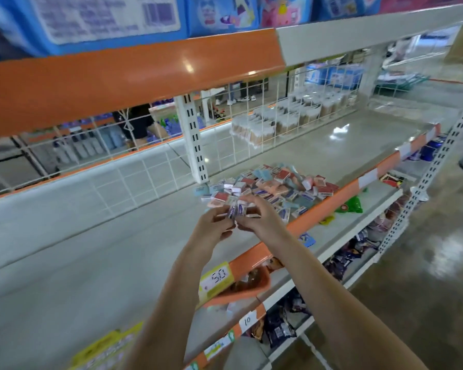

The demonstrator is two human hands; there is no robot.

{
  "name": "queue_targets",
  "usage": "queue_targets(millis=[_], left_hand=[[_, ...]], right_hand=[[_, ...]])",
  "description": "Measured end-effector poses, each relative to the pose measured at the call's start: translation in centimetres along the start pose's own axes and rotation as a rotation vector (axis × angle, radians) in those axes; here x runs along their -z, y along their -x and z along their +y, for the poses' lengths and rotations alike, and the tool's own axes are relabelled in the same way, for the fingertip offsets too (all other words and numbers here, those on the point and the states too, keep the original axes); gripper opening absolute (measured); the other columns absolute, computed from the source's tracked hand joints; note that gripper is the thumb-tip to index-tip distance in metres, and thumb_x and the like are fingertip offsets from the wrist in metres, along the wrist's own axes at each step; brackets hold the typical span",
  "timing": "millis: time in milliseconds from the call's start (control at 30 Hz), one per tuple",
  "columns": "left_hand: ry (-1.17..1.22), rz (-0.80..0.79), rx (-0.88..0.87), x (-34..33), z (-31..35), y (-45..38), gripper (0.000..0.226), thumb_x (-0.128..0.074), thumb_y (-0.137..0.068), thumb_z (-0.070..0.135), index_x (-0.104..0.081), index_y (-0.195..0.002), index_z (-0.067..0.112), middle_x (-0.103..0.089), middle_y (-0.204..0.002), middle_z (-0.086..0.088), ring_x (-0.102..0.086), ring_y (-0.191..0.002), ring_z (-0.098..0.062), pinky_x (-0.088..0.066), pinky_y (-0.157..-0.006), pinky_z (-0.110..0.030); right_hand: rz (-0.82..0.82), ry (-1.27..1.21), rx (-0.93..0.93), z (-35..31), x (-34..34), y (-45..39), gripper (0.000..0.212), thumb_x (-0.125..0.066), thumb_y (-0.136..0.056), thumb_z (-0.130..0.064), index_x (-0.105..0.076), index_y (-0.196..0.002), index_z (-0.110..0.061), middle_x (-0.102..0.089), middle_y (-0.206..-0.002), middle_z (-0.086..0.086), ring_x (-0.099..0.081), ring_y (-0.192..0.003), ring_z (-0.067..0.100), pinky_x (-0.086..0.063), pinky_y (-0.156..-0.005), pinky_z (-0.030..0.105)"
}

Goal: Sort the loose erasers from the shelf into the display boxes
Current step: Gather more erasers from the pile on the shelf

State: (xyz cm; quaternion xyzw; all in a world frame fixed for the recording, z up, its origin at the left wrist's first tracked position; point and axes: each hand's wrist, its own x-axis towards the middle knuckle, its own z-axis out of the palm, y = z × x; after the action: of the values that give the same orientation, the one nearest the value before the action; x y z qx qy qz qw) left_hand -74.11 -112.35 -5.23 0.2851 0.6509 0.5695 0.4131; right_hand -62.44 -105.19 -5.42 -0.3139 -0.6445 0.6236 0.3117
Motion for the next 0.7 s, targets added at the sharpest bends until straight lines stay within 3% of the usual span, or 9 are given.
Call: queue_targets(millis=[67,167,267,367,500,700], left_hand=[[0.044,0.030,-0.030,0.9,-0.2,1.4,0.021,-0.056,-0.088,-0.004,-0.062,-0.106,0.006,-0.060,-0.084,-0.007,-0.054,-0.074,-0.016,-0.045,-0.064,-0.019],[0.148,0.106,-0.035,2.5,-0.4,3.1,0.018,-0.056,-0.089,-0.002,-0.064,-0.101,0.009,-0.056,-0.075,-0.003,-0.052,-0.066,-0.013,-0.044,-0.062,-0.020],[0.227,0.128,-0.045,3.9,-0.3,4.6,0.014,-0.058,-0.090,0.004,-0.066,-0.100,0.008,-0.055,-0.073,-0.002,-0.052,-0.065,-0.012,-0.046,-0.063,-0.019],[0.241,0.111,-0.052,4.5,0.0,5.9,0.009,-0.059,-0.090,0.009,-0.067,-0.095,0.011,-0.056,-0.075,0.001,-0.053,-0.069,-0.011,-0.049,-0.067,-0.020],[0.347,0.092,-0.049,4.6,0.3,7.1,0.004,-0.060,-0.088,0.012,-0.062,-0.088,0.008,-0.060,-0.078,-0.003,-0.059,-0.075,-0.015,-0.056,-0.071,-0.022],[0.416,0.112,-0.043,4.2,0.2,8.2,0.008,-0.061,-0.087,0.010,-0.054,-0.085,0.007,-0.064,-0.085,-0.010,-0.067,-0.074,-0.021,-0.058,-0.070,-0.028]], right_hand=[[-0.017,0.002,0.019,-0.1,-1.1,0.8,0.036,-0.065,-0.086,-0.006,-0.054,-0.112,-0.027,-0.048,-0.109,-0.012,-0.058,-0.090,0.004,-0.052,-0.067,0.014],[-0.035,0.052,0.035,-0.3,-2.2,1.7,0.040,-0.064,-0.086,-0.005,-0.056,-0.114,-0.032,-0.051,-0.119,-0.004,-0.061,-0.097,0.016,-0.055,-0.073,0.022],[-0.015,0.033,-0.003,-0.2,-2.9,2.7,0.045,-0.067,-0.083,-0.007,-0.054,-0.120,-0.030,-0.053,-0.117,-0.002,-0.061,-0.094,0.015,-0.056,-0.078,0.028],[0.002,-0.052,-0.050,0.2,-3.7,3.9,0.037,-0.066,-0.084,-0.007,-0.054,-0.116,-0.022,-0.060,-0.109,0.003,-0.062,-0.090,0.015,-0.054,-0.075,0.028],[-0.007,-0.072,-0.017,0.3,-3.9,5.5,0.028,-0.062,-0.086,-0.005,-0.055,-0.110,-0.019,-0.063,-0.094,0.000,-0.060,-0.083,0.014,-0.052,-0.075,0.027],[-0.019,0.090,0.061,-0.2,-3.7,7.4,0.029,-0.063,-0.086,-0.013,-0.057,-0.107,-0.032,-0.065,-0.101,-0.010,-0.064,-0.092,0.010,-0.053,-0.083,0.030]])
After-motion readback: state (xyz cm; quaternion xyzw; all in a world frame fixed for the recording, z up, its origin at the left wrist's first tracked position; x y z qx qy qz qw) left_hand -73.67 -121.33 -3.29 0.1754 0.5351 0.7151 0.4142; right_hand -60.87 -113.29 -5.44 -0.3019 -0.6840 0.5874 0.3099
